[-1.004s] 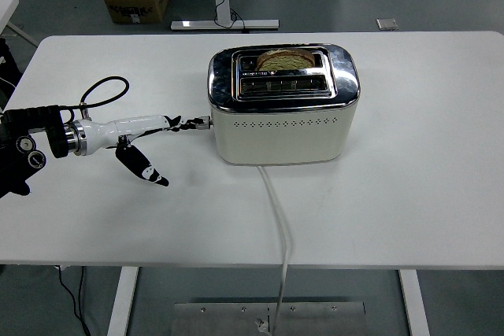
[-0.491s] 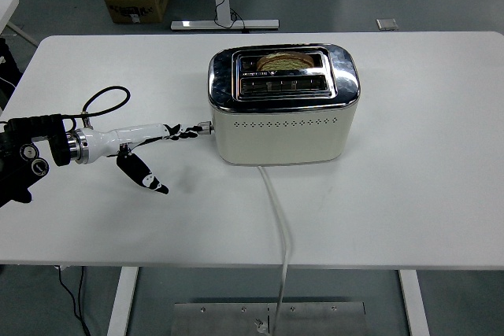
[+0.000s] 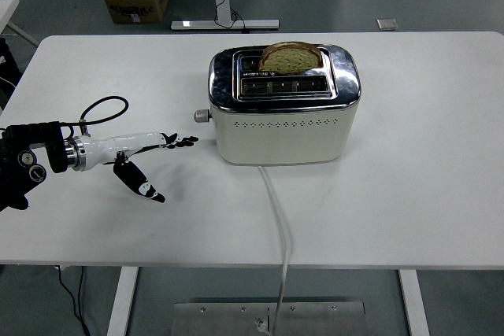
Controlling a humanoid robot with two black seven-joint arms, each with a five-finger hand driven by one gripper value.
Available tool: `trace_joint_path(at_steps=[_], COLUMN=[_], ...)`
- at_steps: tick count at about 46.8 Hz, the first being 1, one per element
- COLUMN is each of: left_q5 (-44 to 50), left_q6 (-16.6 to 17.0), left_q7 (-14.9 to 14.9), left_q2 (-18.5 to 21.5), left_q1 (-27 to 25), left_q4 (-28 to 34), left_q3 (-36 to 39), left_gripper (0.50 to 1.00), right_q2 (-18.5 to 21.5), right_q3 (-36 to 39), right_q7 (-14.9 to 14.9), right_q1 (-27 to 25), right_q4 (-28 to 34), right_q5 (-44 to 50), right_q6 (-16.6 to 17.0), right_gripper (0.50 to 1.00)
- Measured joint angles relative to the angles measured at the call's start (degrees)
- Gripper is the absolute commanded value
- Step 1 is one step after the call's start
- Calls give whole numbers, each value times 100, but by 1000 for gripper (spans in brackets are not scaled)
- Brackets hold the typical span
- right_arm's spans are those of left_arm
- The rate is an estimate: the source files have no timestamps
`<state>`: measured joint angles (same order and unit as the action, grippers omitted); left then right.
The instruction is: Press down toaster
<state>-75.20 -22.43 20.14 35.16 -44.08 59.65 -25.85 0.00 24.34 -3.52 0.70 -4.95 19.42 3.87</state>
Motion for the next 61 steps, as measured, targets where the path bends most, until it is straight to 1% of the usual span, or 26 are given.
trace_joint_path(at_steps=[25,39,43,53,61], left_q5=[215,576,708,1469,1847], left_q6=[28,29,29,16,11], left_q7=[14,17,17,17,17], left_q2=[50,464,495,542,638], left_q1=[5,-1,-3,-98,-101], left_q4=[3,-4,-58,-528,-583], left_q3=[-21,-33,-40,-54,-62], left_gripper=[1000,1000,1000,1000,1000], right_q2=[0,0,0,0,0], right_q3=[0,0,0,0,0], right_q7=[-4,-3,-2,-1,-4], right_q1=[0,0,0,0,0], right_q4=[1,0,0,0,0], right_q5=[0,0,0,0,0], right_q6=[0,0,0,0,0], right_gripper=[998,998,1000,1000,998])
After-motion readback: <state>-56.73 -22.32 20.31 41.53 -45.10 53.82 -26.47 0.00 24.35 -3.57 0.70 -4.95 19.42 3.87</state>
